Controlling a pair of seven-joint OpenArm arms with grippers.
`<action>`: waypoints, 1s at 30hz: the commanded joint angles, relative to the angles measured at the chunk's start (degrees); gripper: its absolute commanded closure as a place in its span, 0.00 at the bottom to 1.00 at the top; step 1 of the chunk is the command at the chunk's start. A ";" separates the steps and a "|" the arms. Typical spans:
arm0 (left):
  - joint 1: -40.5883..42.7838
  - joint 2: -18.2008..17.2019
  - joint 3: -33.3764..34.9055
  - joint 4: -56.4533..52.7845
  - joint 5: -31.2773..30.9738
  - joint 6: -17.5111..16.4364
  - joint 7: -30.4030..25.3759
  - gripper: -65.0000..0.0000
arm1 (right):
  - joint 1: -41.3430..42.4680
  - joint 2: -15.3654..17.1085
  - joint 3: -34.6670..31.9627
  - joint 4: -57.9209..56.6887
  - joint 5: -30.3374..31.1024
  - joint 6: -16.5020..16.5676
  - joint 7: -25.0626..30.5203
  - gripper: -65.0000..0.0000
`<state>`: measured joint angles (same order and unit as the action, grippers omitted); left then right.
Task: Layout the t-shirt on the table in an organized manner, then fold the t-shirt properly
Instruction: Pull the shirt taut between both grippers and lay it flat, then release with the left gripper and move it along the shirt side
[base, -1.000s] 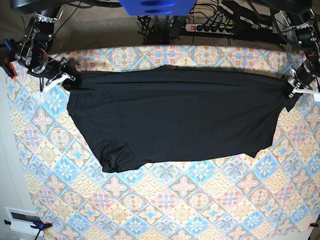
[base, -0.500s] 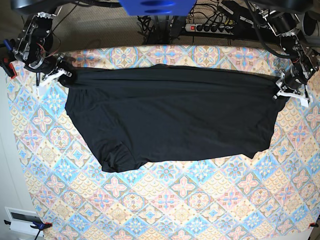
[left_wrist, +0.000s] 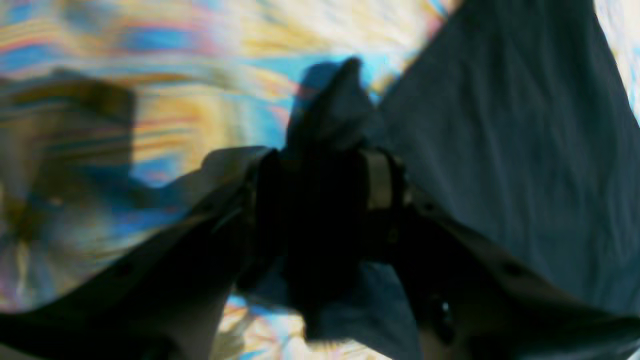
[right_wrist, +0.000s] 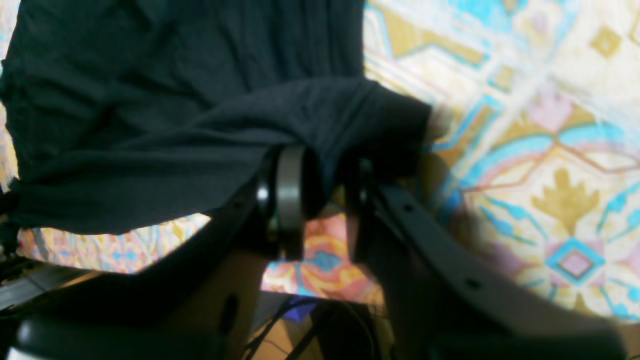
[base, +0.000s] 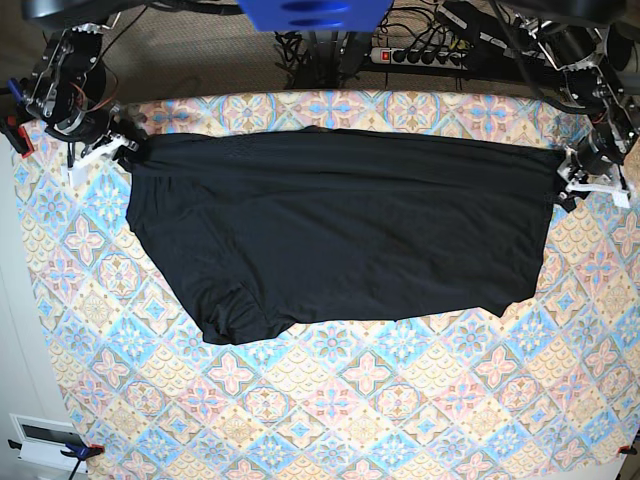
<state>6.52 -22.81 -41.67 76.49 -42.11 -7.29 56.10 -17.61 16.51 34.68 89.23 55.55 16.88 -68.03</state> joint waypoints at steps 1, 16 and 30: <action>-0.94 -2.12 -0.22 0.92 -1.54 -0.32 -0.93 0.63 | 0.16 1.20 0.62 1.10 0.67 0.13 0.73 0.79; -3.40 -2.47 -2.77 0.92 -3.65 -0.23 -1.02 0.62 | 0.68 1.11 3.26 1.80 0.58 0.13 0.91 0.79; -5.25 -2.38 -2.42 6.19 -15.61 -0.32 -1.19 0.54 | 0.86 1.11 -2.90 16.31 0.58 0.57 0.91 0.79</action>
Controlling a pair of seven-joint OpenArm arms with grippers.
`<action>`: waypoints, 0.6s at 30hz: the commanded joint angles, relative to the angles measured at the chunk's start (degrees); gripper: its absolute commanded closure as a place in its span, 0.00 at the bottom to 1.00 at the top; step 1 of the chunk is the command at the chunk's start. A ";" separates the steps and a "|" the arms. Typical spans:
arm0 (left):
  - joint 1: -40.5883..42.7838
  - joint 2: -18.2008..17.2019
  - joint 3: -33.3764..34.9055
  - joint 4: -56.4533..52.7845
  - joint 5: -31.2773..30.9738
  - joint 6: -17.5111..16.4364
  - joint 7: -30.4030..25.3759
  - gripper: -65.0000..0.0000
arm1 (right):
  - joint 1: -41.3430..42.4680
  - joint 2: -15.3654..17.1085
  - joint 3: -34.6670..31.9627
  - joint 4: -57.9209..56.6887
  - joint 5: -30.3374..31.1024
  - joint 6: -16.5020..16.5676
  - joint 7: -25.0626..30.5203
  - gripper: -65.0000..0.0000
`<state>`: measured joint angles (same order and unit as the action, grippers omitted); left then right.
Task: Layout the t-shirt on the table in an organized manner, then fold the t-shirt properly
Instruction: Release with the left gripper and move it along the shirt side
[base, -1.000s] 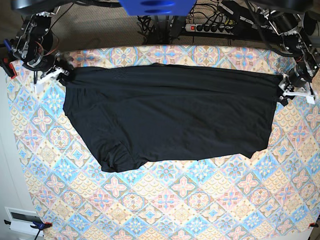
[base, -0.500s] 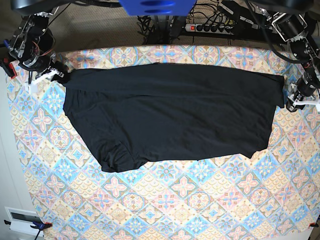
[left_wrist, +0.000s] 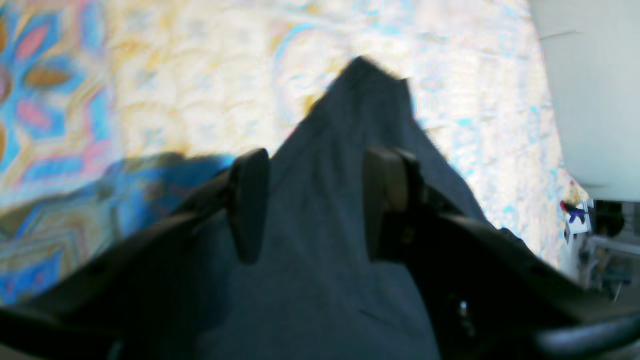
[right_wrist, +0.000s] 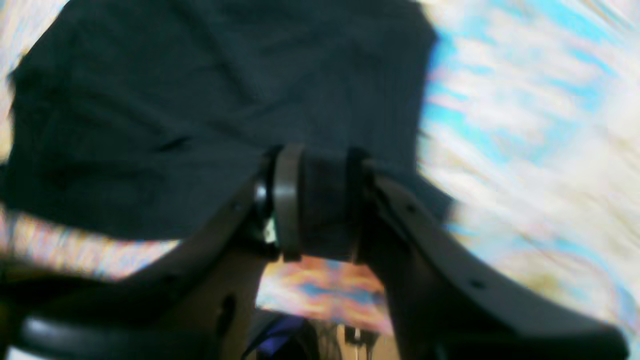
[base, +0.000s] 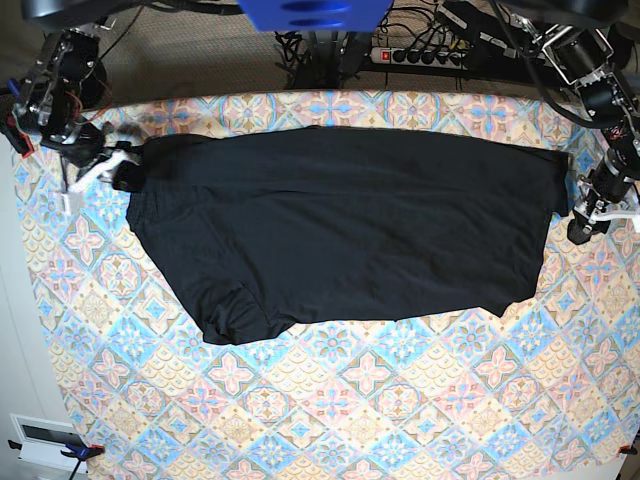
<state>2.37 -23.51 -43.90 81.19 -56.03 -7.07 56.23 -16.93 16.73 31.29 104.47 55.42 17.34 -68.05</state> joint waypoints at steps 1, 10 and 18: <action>-1.27 -1.68 -0.10 2.02 -1.42 -0.53 -1.41 0.54 | 0.18 0.98 -0.21 1.60 0.71 0.11 0.93 0.79; -18.77 -0.10 6.67 -7.74 15.72 -0.53 -2.12 0.54 | 6.25 0.89 -6.37 1.95 0.71 0.11 1.02 0.79; -29.40 0.08 24.69 -23.47 21.70 -0.36 -15.92 0.54 | 6.77 0.89 -6.72 1.95 -4.82 0.11 1.99 0.79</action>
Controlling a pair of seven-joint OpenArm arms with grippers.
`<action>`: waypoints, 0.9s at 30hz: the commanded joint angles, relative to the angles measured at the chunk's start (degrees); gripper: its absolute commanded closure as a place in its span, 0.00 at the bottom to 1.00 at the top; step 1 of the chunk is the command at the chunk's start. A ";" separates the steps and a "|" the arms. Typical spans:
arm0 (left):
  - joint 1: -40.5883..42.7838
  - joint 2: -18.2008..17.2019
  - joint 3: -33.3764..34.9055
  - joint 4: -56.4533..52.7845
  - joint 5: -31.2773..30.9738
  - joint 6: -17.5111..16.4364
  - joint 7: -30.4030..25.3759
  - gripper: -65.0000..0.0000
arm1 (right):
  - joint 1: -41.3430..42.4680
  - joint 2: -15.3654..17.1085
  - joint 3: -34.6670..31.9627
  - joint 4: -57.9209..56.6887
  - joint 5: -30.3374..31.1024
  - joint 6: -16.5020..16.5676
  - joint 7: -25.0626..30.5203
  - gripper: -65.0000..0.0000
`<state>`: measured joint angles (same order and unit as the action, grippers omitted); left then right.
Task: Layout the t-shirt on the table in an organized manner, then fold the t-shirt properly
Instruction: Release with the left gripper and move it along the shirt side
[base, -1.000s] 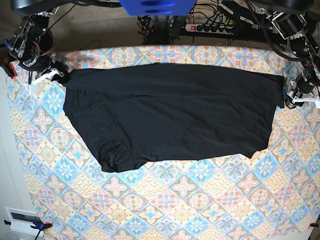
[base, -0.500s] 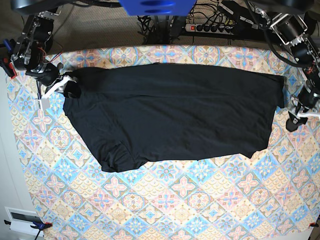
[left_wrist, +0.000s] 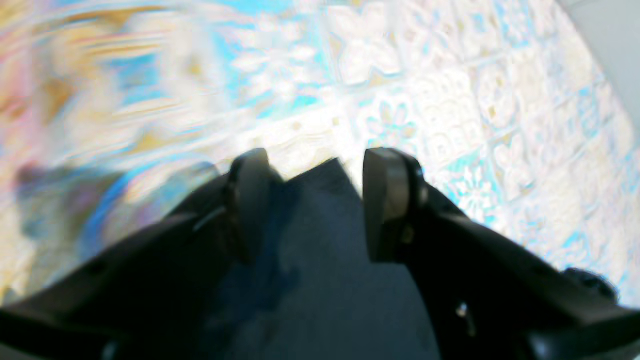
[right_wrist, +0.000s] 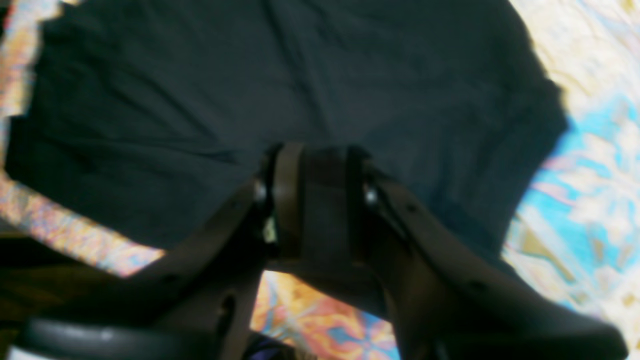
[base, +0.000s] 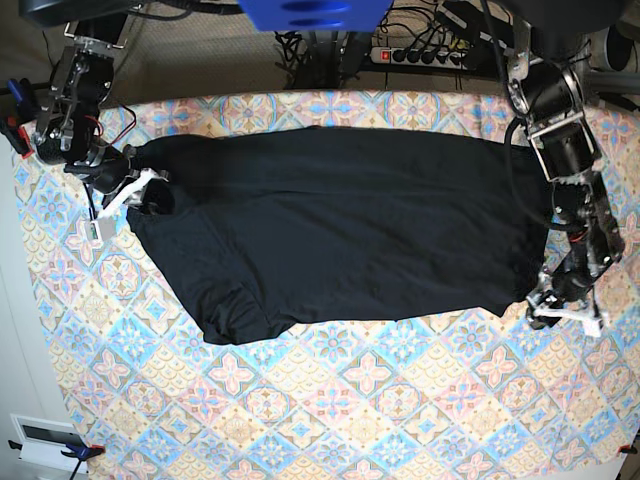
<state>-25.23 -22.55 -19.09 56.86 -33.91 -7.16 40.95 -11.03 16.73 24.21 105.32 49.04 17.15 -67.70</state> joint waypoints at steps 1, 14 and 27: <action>-2.50 -0.88 1.82 -0.90 -0.42 -0.27 -2.40 0.54 | 0.79 0.89 0.36 1.28 1.21 0.30 2.34 0.79; -14.02 2.02 21.69 -27.10 3.19 -0.18 -20.60 0.53 | 0.96 0.98 0.36 0.92 1.21 0.30 3.31 0.79; -14.37 4.22 27.49 -31.32 7.76 -0.18 -20.77 0.54 | 0.96 0.98 0.54 0.84 1.12 0.30 3.39 0.79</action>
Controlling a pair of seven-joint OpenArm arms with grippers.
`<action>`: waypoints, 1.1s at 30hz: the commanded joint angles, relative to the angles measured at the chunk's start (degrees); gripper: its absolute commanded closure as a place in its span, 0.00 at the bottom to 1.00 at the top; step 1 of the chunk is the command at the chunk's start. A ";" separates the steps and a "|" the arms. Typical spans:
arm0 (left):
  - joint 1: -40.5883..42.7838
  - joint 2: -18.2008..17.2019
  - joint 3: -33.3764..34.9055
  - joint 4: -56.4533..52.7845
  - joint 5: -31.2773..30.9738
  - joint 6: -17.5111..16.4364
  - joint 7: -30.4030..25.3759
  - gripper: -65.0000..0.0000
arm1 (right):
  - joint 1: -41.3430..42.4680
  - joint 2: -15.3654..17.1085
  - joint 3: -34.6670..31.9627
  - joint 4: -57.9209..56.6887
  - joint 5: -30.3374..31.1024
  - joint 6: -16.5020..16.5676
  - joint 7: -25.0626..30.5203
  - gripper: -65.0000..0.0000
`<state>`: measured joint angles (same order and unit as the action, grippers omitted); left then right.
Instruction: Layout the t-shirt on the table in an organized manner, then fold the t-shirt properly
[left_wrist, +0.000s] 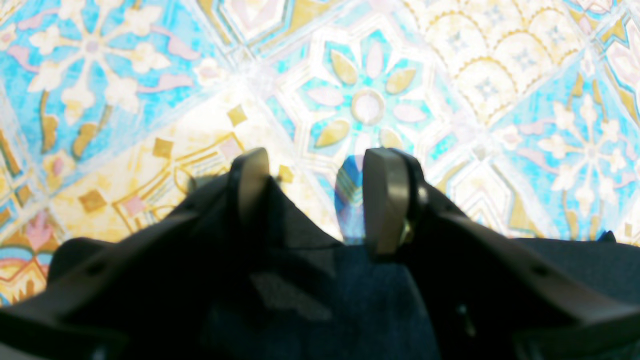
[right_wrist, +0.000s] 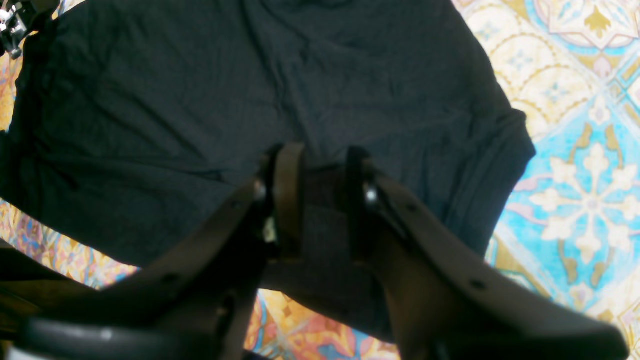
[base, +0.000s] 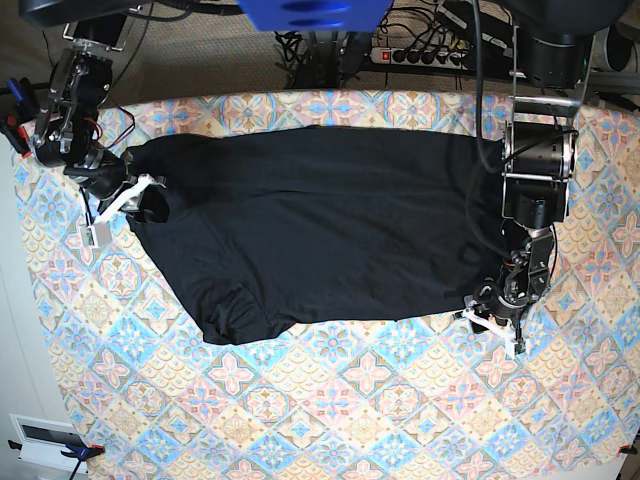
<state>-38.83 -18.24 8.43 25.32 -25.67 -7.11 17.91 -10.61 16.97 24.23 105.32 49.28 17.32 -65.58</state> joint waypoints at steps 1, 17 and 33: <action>-0.78 -0.71 -0.73 0.31 -0.57 -0.23 2.26 0.54 | 0.55 0.74 0.43 0.84 0.88 0.13 1.27 0.79; -0.78 -2.55 -6.01 2.77 5.93 -0.23 2.26 0.53 | 0.55 0.74 0.34 0.75 0.88 0.13 1.27 0.79; 0.72 -0.18 -6.18 3.03 10.51 -6.56 10.35 0.88 | 0.55 0.74 0.34 0.75 0.88 0.13 1.27 0.79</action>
<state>-37.45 -18.59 2.28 28.34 -14.92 -12.69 25.54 -10.61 16.97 24.21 105.21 49.30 17.32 -65.43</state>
